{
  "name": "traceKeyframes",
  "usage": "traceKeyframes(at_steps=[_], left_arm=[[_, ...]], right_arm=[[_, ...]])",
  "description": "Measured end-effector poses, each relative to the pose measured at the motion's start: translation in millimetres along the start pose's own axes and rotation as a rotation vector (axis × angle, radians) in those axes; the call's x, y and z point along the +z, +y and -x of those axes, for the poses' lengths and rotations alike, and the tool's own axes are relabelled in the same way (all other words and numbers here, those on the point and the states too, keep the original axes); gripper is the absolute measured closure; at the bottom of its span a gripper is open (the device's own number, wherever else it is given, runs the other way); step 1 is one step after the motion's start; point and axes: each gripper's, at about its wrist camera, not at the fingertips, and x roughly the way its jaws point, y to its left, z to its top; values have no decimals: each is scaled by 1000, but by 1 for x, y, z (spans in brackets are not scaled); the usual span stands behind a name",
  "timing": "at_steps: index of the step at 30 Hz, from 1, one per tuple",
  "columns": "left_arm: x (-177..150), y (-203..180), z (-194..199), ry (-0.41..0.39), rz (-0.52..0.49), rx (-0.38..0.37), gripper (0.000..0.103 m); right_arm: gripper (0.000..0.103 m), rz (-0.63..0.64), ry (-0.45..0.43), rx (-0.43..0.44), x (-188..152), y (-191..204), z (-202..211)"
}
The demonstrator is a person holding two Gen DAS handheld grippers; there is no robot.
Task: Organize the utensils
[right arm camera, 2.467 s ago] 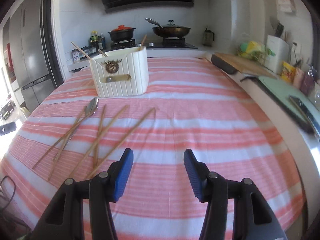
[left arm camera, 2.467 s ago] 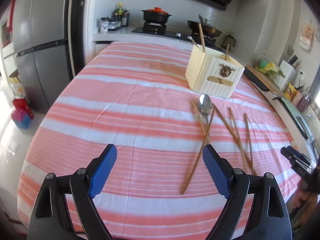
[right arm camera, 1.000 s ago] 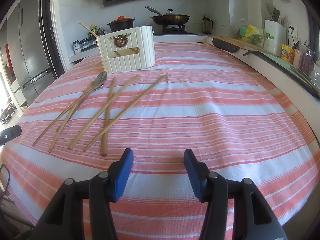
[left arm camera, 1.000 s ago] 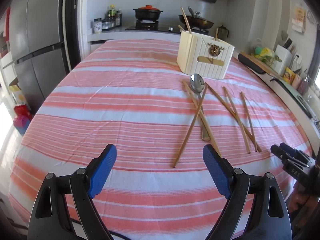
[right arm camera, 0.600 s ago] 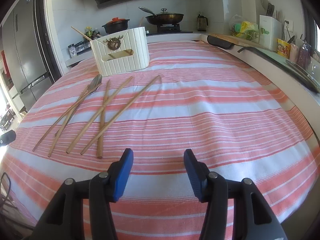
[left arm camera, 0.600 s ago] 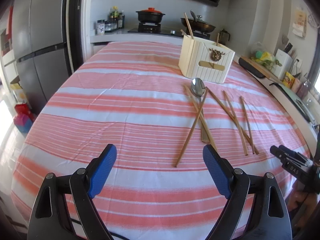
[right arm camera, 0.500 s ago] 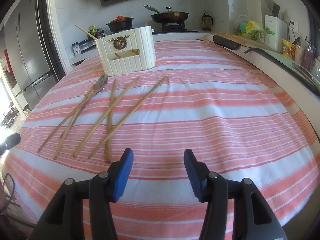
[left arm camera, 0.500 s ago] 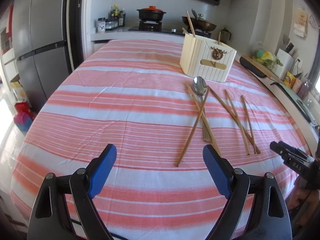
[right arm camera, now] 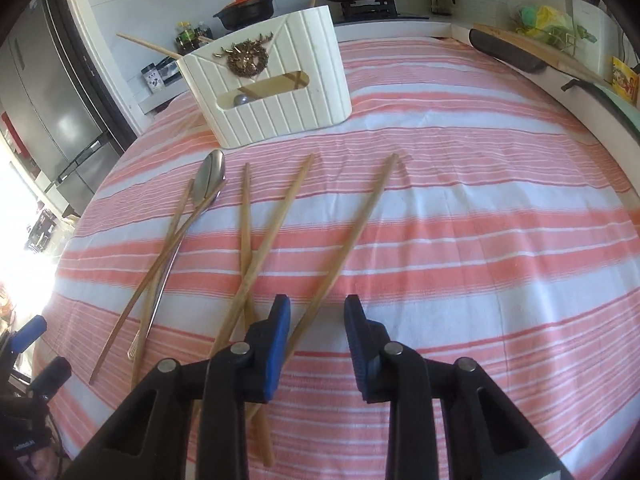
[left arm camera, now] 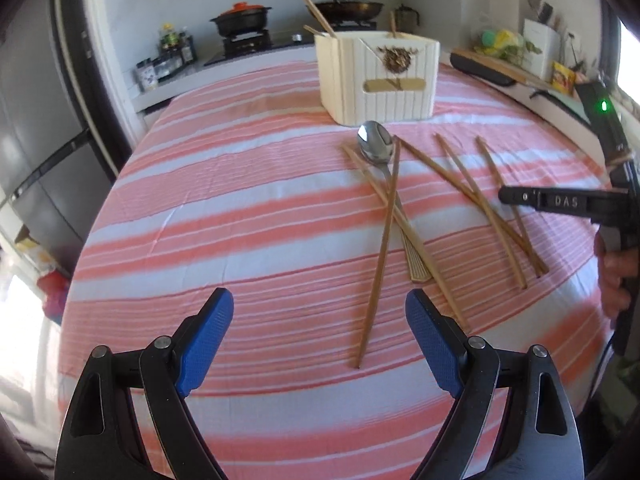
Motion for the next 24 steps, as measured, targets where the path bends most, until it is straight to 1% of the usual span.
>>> traceKeyframes(at_steps=[1, 2, 3, 4, 5, 6, 7, 8, 9, 10, 13, 16, 17, 21, 24], left_arm=[[2, -5, -8, 19, -39, 1, 14], [4, -8, -17, 36, -69, 1, 16], [5, -11, -25, 56, -90, 3, 19], [6, -13, -33, 81, -103, 2, 27], [8, -13, -35, 69, -95, -21, 34], [9, -13, -36, 72, -87, -43, 40], [10, -13, -37, 82, -81, -73, 56], [11, -14, -37, 82, -73, -97, 78], [11, -17, -37, 81, -72, -105, 89], [10, -20, -35, 74, -79, -97, 96], [4, -30, -30, 42, -85, -49, 99], [-3, -28, -15, 21, -5, -54, 99], [-6, -25, -9, 10, 23, -45, 99], [-15, -9, 13, -27, 121, 37, 99], [-20, 5, 11, -21, 192, 71, 99]], right_arm=[[77, 21, 6, -15, 0, 3, -1], [81, 38, 9, -30, 1, 4, -2], [88, 56, 8, -46, 0, 5, -1], [89, 72, 5, -59, -2, 4, 0], [90, 80, 0, -61, -4, 3, 1], [95, 82, 0, -68, -6, -1, 4], [96, 83, -4, -76, -8, -5, 7], [98, 84, -6, -86, -11, -9, 10], [98, 82, -9, -92, -12, -14, 13], [98, 79, -13, -98, -15, -19, 17], [98, 71, -22, -129, -23, -33, 27], [97, 54, -30, -161, -31, -47, 37], [97, 50, -31, -172, -34, -51, 40], [97, 51, -32, -205, -48, -61, 54], [97, 81, -41, -242, -56, -61, 61]])
